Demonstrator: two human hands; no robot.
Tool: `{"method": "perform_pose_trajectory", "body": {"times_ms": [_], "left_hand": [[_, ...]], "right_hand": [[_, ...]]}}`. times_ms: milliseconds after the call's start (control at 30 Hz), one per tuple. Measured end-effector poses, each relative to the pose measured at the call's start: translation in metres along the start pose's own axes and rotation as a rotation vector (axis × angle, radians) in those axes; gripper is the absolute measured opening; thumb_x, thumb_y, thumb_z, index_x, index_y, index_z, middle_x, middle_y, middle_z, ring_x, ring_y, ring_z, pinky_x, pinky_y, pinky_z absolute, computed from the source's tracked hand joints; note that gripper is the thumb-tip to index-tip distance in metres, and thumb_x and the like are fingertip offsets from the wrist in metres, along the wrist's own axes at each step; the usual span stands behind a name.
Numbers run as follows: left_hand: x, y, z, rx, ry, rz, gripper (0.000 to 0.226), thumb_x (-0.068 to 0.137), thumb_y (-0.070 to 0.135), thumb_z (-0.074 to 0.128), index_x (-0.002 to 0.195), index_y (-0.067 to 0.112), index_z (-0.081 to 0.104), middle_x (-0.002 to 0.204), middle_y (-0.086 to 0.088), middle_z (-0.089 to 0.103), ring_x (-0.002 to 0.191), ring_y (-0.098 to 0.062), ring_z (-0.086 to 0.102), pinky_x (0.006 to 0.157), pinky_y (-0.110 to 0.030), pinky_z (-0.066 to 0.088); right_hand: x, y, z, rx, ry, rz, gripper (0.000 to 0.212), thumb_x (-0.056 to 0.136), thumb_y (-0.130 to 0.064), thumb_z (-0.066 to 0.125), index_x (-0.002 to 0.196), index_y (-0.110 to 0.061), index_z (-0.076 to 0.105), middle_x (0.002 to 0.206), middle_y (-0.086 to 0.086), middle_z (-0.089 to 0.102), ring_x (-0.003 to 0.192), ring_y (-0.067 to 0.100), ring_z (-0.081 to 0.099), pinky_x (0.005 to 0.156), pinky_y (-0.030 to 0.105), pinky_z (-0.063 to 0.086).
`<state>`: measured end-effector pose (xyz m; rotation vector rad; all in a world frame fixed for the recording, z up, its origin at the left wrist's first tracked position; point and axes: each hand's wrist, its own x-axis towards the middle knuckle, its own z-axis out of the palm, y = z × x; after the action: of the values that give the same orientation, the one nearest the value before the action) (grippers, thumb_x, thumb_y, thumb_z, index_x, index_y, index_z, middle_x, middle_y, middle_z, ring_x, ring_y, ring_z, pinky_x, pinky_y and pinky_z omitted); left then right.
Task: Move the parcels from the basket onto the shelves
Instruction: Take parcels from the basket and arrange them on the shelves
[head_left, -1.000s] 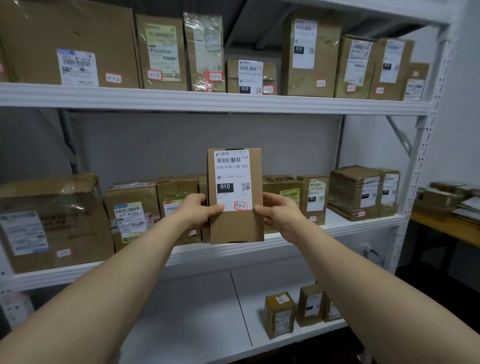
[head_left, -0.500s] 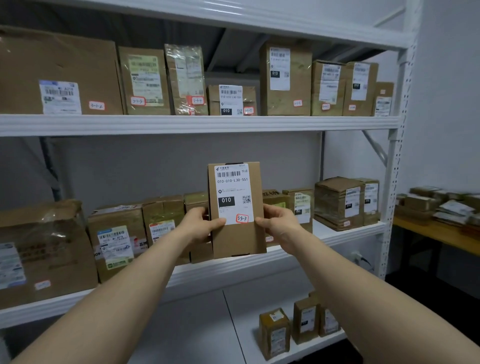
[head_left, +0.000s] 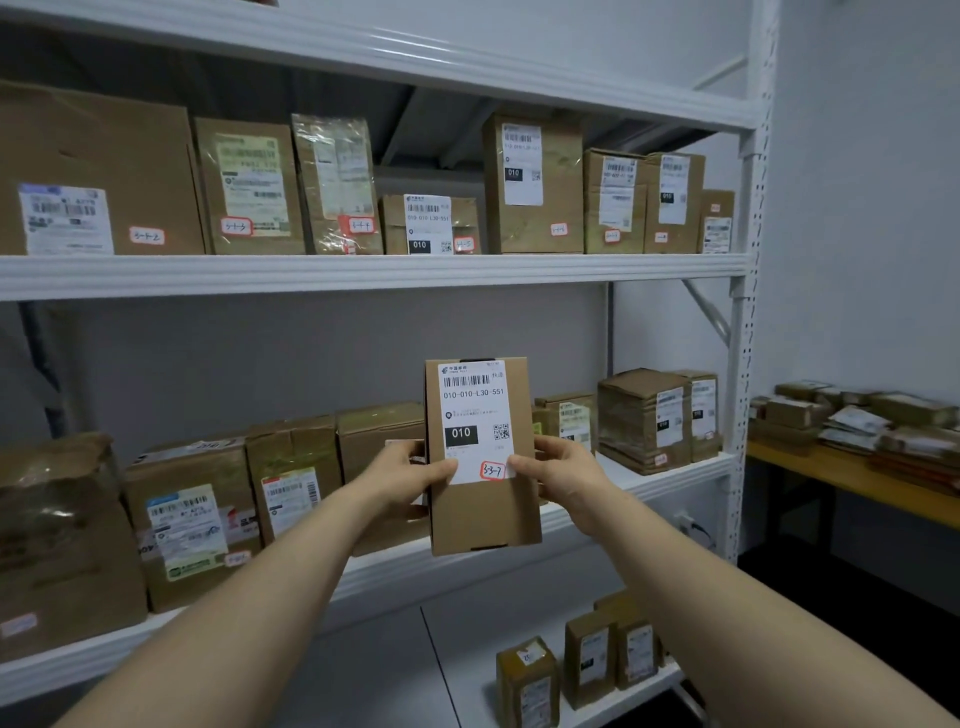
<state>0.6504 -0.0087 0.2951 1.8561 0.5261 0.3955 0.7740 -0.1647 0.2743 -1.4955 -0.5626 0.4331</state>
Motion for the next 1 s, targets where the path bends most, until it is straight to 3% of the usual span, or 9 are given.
{"method": "perform_pose_trajectory", "body": {"times_ms": [133, 200, 333, 467, 600, 767, 867, 1000], "left_hand": [[0.008, -0.001, 0.007, 0.052, -0.033, 0.037, 0.039, 0.091, 0.024, 0.063, 0.127, 0.012, 0.054, 0.121, -0.008, 0.063, 0.108, -0.026, 0.062, 0.083, -0.041, 0.055], [0.012, -0.005, 0.012, 0.052, -0.056, 0.031, 0.041, 0.091, 0.025, 0.062, 0.128, 0.01, 0.053, 0.122, -0.008, 0.063, 0.107, -0.026, 0.062, 0.085, -0.042, 0.055], [0.013, -0.015, 0.024, -0.003, -0.088, -0.028, 0.04, 0.091, 0.027, 0.063, 0.125, 0.008, 0.054, 0.106, -0.004, 0.067, 0.094, -0.021, 0.065, 0.068, -0.035, 0.056], [0.013, -0.03, 0.034, -0.012, -0.126, -0.072, 0.044, 0.086, 0.025, 0.069, 0.124, 0.01, 0.052, 0.106, -0.003, 0.066, 0.096, -0.022, 0.065, 0.083, -0.046, 0.056], [0.01, -0.051, 0.039, -0.003, -0.165, -0.112, 0.075, 0.076, 0.024, 0.079, 0.138, 0.006, 0.04, 0.12, -0.008, 0.062, 0.101, -0.024, 0.065, 0.078, -0.048, 0.058], [0.001, -0.081, 0.05, 0.061, -0.216, -0.149, 0.047, 0.08, 0.02, 0.075, 0.12, 0.009, 0.052, 0.113, -0.007, 0.065, 0.1, -0.024, 0.065, 0.081, -0.048, 0.056], [-0.006, -0.097, 0.051, 0.095, -0.253, -0.167, 0.033, 0.084, 0.021, 0.071, 0.112, 0.012, 0.057, 0.11, -0.006, 0.066, 0.1, -0.023, 0.064, 0.082, -0.047, 0.055], [-0.015, -0.11, 0.046, 0.099, -0.279, -0.212, 0.034, 0.086, 0.022, 0.069, 0.116, 0.013, 0.056, 0.113, -0.004, 0.065, 0.104, -0.022, 0.063, 0.088, -0.05, 0.053]], "right_hand": [[-0.004, 0.003, -0.01, -0.031, 0.041, -0.01, 0.041, 0.089, -0.008, 0.066, 0.128, -0.005, 0.057, 0.117, 0.008, 0.068, 0.104, 0.025, 0.065, 0.091, 0.041, 0.054], [-0.007, 0.007, -0.015, -0.041, 0.056, 0.008, 0.04, 0.089, -0.008, 0.066, 0.127, -0.004, 0.057, 0.118, 0.008, 0.067, 0.104, 0.024, 0.065, 0.09, 0.039, 0.054], [-0.013, 0.019, -0.024, -0.064, 0.09, 0.038, 0.04, 0.088, -0.007, 0.067, 0.127, -0.005, 0.057, 0.119, 0.006, 0.066, 0.101, 0.02, 0.063, 0.08, 0.03, 0.054], [-0.013, 0.037, -0.031, -0.087, 0.096, 0.089, 0.043, 0.085, -0.007, 0.069, 0.127, -0.007, 0.057, 0.116, 0.002, 0.067, 0.105, 0.019, 0.063, 0.088, 0.036, 0.054], [-0.015, 0.052, -0.035, -0.094, 0.087, 0.177, 0.04, 0.08, -0.01, 0.075, 0.117, -0.009, 0.06, 0.117, 0.006, 0.067, 0.11, 0.024, 0.061, 0.097, 0.042, 0.05], [-0.021, 0.059, -0.035, -0.083, 0.166, 0.182, 0.08, 0.078, -0.011, 0.078, 0.145, -0.009, 0.035, 0.135, 0.009, 0.052, 0.116, 0.026, 0.057, 0.082, 0.03, 0.05], [-0.024, 0.063, -0.03, -0.067, 0.138, 0.198, 0.077, 0.081, -0.01, 0.075, 0.146, -0.011, 0.034, 0.134, 0.009, 0.054, 0.117, 0.027, 0.057, 0.083, 0.033, 0.051], [-0.031, 0.074, -0.018, -0.102, 0.09, 0.227, 0.052, 0.089, -0.006, 0.065, 0.137, -0.011, 0.047, 0.124, 0.007, 0.062, 0.115, 0.025, 0.057, 0.099, 0.044, 0.047]]}}
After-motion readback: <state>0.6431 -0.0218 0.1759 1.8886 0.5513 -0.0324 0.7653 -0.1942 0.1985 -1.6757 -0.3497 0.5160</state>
